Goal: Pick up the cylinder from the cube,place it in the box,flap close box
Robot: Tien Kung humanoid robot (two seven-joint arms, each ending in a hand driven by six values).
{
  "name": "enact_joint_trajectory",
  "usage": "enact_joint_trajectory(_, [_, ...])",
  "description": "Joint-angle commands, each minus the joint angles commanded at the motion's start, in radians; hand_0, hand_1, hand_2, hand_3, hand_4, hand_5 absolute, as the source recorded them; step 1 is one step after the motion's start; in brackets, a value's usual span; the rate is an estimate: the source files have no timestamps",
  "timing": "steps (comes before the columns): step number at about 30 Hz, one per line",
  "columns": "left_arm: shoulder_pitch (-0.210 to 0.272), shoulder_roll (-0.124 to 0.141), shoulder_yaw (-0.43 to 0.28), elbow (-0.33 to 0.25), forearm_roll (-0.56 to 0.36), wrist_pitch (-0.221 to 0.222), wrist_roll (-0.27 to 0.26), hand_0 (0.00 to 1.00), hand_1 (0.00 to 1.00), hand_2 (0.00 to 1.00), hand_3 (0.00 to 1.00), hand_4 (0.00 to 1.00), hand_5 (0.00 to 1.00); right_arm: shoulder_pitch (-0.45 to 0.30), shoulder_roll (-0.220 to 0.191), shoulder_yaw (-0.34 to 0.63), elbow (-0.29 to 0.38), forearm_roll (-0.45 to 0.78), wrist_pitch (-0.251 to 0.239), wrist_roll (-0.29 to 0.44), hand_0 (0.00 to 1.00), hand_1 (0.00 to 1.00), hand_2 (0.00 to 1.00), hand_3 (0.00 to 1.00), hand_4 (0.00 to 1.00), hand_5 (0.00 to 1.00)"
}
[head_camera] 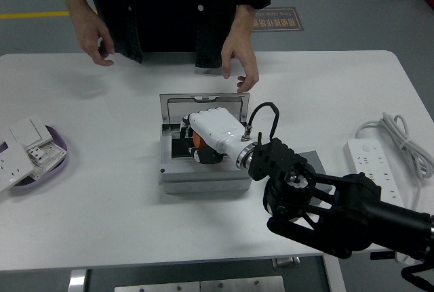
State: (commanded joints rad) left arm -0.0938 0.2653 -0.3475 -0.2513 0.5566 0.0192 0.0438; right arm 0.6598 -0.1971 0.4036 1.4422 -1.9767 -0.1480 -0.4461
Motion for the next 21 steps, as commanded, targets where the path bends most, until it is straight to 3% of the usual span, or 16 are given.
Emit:
enact_joint_trajectory(1, [0.0, 0.0, -0.001, 0.0, 0.0, 0.0, 0.0, 0.597, 0.623, 0.62, 0.639, 0.701, 0.246, 0.0, 0.0, -0.001, -0.002, 0.001, 0.0, 0.001, 0.769, 0.664, 0.663, 0.661, 0.468, 0.288])
enact_joint_trajectory(21, [-0.003, -0.001, -0.026, -0.01, 0.031, -0.003, 0.002, 0.597, 0.623, 0.619, 0.639, 0.702, 0.24, -0.011, -0.011, -0.009, -0.009, 0.052, -0.013, 0.036, 0.78, 0.662, 0.667, 0.661, 0.508, 0.315])
